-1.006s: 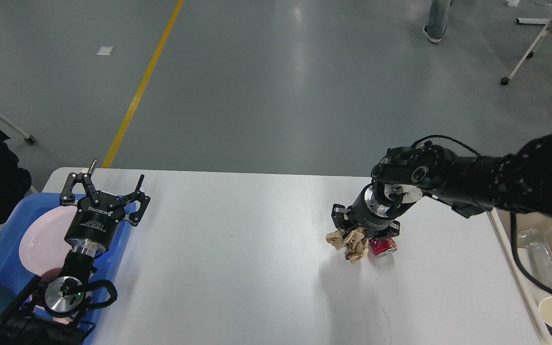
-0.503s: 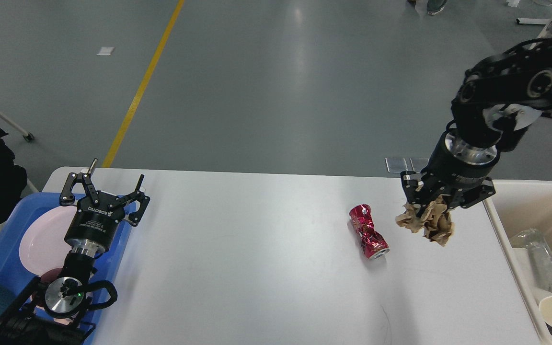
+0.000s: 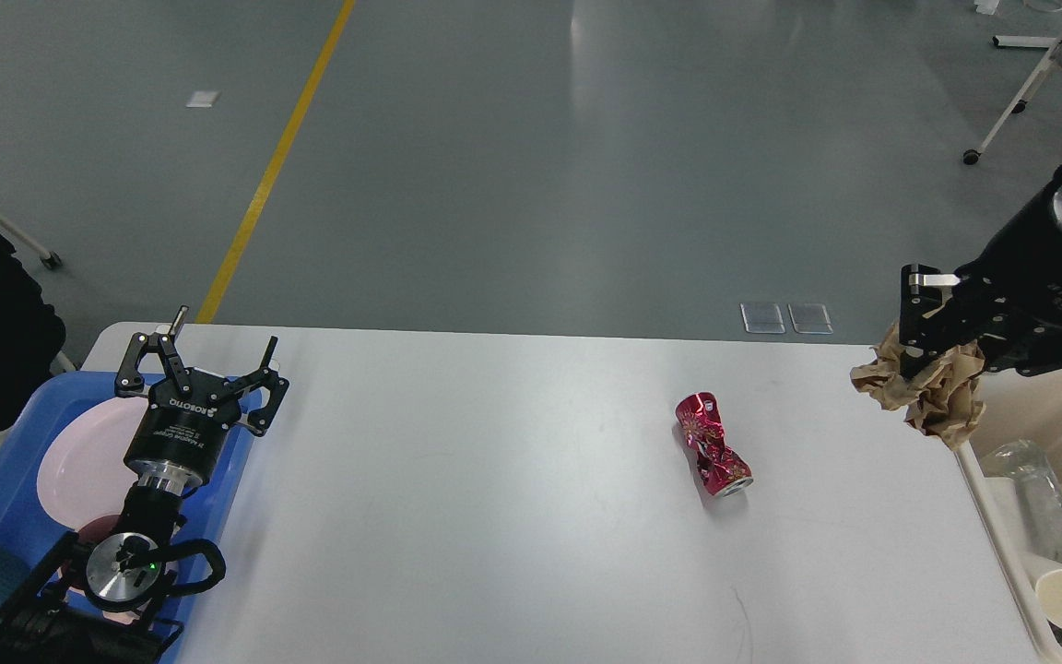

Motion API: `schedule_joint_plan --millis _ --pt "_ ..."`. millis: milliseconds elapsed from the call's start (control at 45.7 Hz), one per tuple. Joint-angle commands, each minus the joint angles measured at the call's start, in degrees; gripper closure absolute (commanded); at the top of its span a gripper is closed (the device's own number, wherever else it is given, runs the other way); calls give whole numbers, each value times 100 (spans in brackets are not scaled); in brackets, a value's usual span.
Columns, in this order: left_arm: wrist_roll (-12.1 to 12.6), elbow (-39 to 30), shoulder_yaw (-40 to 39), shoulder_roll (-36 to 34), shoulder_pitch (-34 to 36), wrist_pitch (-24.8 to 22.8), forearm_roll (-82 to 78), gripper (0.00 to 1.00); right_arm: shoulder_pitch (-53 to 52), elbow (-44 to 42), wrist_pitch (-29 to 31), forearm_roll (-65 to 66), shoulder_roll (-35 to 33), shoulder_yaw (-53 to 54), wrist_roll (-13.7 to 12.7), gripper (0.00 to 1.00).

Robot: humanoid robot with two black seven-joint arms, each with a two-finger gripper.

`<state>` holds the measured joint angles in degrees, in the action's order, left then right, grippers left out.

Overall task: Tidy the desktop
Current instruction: 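Lift the tan paper, carry it into the beige bin, release, then withdraw the right gripper inside the beige bin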

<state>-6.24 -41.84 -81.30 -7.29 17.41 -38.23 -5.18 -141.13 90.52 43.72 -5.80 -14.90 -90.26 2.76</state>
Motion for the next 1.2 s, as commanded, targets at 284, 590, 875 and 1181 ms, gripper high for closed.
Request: schedule_joint_plan --millis 284,590,875,1181 --pt "-1 0 0 0 -1 -1 -1 3 857 -561 -1075 -27 -1233 -659 -48 100" --pt "-1 0 0 0 8 -1 -1 3 4169 -3355 -1716 -88 -2596 156 -92 100" --pt "-1 0 0 0 -1 -1 -1 4 8142 -6658 -2465 -106 -2167 2520 -127 100" --pt "-1 0 0 0 -1 -1 -1 4 10385 -8674 -2938 -124 -1129 3366 -267 100"
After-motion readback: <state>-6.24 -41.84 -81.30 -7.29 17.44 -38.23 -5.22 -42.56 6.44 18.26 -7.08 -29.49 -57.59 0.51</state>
